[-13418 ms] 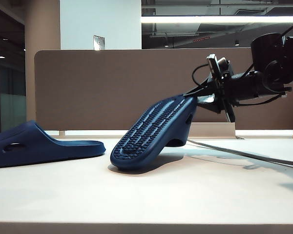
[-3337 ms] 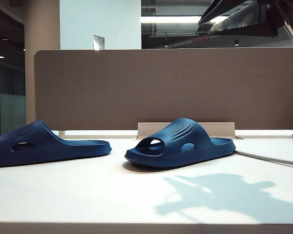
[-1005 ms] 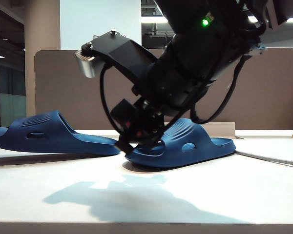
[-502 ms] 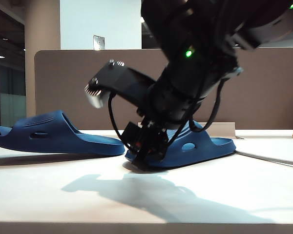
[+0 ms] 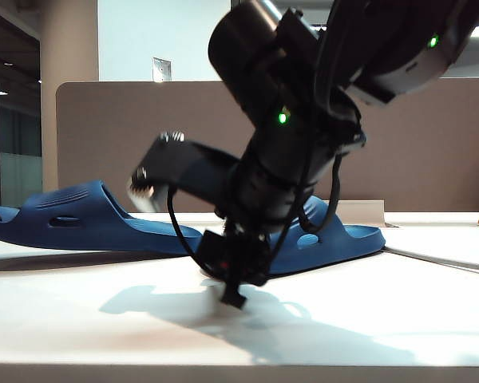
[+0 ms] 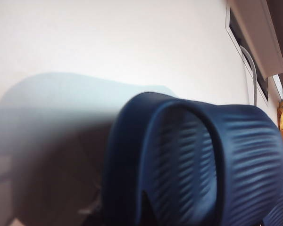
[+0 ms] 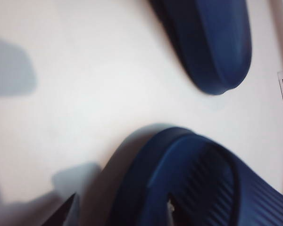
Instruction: Interlock the pair of blue slippers on the table with their fronts facing up.
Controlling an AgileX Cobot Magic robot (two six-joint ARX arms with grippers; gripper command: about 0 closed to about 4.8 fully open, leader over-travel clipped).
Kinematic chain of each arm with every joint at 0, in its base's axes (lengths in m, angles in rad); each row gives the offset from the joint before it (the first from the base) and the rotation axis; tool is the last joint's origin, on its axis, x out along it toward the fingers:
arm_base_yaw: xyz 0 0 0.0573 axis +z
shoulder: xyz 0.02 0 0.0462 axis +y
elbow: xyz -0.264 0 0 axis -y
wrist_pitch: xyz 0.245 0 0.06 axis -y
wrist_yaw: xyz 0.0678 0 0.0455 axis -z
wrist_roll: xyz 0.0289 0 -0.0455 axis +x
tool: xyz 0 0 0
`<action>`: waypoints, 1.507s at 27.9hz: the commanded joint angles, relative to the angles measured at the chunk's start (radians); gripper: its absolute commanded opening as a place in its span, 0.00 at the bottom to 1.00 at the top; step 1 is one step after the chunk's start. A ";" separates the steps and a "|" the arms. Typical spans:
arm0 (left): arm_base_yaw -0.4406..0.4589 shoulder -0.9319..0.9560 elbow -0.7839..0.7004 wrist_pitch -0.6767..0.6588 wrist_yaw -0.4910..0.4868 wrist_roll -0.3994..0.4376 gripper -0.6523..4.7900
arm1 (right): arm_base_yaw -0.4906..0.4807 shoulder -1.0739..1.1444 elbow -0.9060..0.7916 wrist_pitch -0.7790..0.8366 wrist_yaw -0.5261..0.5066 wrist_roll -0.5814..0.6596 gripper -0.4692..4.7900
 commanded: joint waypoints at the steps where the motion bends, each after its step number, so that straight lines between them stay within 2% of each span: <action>1: 0.000 -0.005 0.002 0.020 0.011 0.003 0.11 | 0.000 0.017 0.005 0.018 0.044 -0.064 0.53; 7: 0.000 -0.005 0.002 0.020 0.011 0.004 0.11 | 0.000 0.029 0.004 0.058 0.107 -0.107 0.51; 8: 0.000 -0.005 0.002 0.020 0.011 0.004 0.11 | 0.000 0.029 0.004 0.066 0.116 -0.108 0.47; 11: 0.000 -0.005 0.002 0.020 0.011 0.004 0.11 | -0.001 0.029 0.004 0.076 0.133 -0.107 0.45; 14: 0.000 -0.005 0.002 0.020 0.011 0.004 0.11 | -0.002 0.029 0.004 0.072 0.133 -0.107 0.34; 18: 0.000 -0.005 0.002 0.020 0.011 0.004 0.11 | -0.002 0.029 0.004 0.072 0.150 -0.103 0.31; 20: 0.000 -0.005 0.002 0.020 0.011 0.004 0.11 | -0.002 0.029 0.004 0.071 0.178 -0.099 0.30; 25: 0.000 -0.005 0.002 0.020 0.008 0.008 0.11 | -0.001 0.029 0.004 0.042 0.251 -0.084 0.20; 27: 0.000 -0.005 0.002 0.021 0.006 0.011 0.11 | 0.002 0.028 0.003 0.006 0.270 -0.051 0.19; 34: 0.001 -0.005 0.002 0.033 -0.015 0.012 0.11 | 0.024 -0.005 0.002 -0.156 0.241 0.084 0.19; 42: 0.001 -0.005 0.002 0.050 -0.022 0.012 0.11 | 0.142 -0.087 0.001 -0.233 0.119 0.086 0.20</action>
